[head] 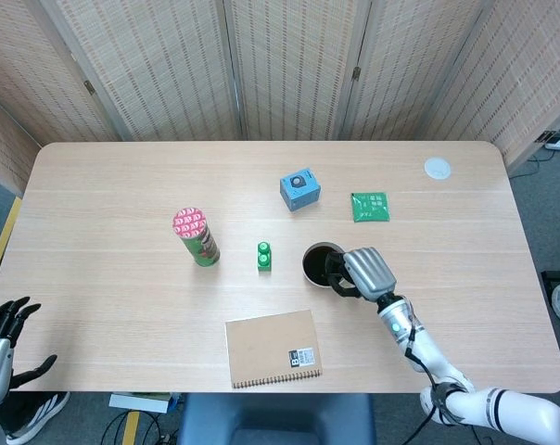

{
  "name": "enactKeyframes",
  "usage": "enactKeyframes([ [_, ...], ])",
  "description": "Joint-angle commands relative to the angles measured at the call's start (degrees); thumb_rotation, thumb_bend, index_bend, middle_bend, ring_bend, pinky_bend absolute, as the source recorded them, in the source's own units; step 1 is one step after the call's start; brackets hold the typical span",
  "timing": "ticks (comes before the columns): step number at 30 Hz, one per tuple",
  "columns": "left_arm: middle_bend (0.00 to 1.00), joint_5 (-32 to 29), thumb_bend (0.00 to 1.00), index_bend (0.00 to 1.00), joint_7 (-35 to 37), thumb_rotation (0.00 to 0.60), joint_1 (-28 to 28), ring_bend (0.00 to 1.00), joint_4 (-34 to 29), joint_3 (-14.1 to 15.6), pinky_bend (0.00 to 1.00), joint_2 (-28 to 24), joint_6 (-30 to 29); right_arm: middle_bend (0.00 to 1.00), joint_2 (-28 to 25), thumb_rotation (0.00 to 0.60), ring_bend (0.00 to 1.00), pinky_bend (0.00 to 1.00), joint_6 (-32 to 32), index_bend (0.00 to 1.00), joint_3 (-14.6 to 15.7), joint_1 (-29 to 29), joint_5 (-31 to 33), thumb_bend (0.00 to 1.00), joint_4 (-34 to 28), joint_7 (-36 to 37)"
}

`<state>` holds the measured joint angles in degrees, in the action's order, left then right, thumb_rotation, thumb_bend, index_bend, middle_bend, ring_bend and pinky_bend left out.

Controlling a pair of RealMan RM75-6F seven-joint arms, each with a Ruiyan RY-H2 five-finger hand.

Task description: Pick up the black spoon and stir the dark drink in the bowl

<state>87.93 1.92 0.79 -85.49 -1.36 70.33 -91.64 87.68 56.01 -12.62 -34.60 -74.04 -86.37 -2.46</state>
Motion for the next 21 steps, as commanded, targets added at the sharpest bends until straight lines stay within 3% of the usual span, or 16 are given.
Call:
enactKeyframes([
  [1, 0.15, -0.2, 0.19, 0.22, -0.1, 0.6, 0.2, 0.12, -0.1, 0.0, 0.18, -0.2, -0.1, 0.98, 3.0, 0.6, 1.0, 1.0, -3.7, 0.66, -2.1, -2.9, 2.0, 0.41, 3.6, 5.0],
  [12, 0.15, -0.8, 0.19, 0.22, -0.7, 0.6, 0.5, 0.12, -0.5, 0.0, 0.18, -0.6, 0.0, 0.98, 8.6, 0.6, 1.0, 1.0, -7.5, 0.66, -3.7, -6.4, 0.8, 0.41, 13.5, 20.4],
  [21, 0.15, -0.8, 0.2, 0.22, -1.3, 0.6, 0.6, 0.12, -0.9, 0.0, 0.18, -0.7, 0.2, 0.98, 10.4, 0.6, 1.0, 1.0, -7.5, 0.67, -3.6, -7.2, 0.1, 0.41, 16.6, 26.0],
])
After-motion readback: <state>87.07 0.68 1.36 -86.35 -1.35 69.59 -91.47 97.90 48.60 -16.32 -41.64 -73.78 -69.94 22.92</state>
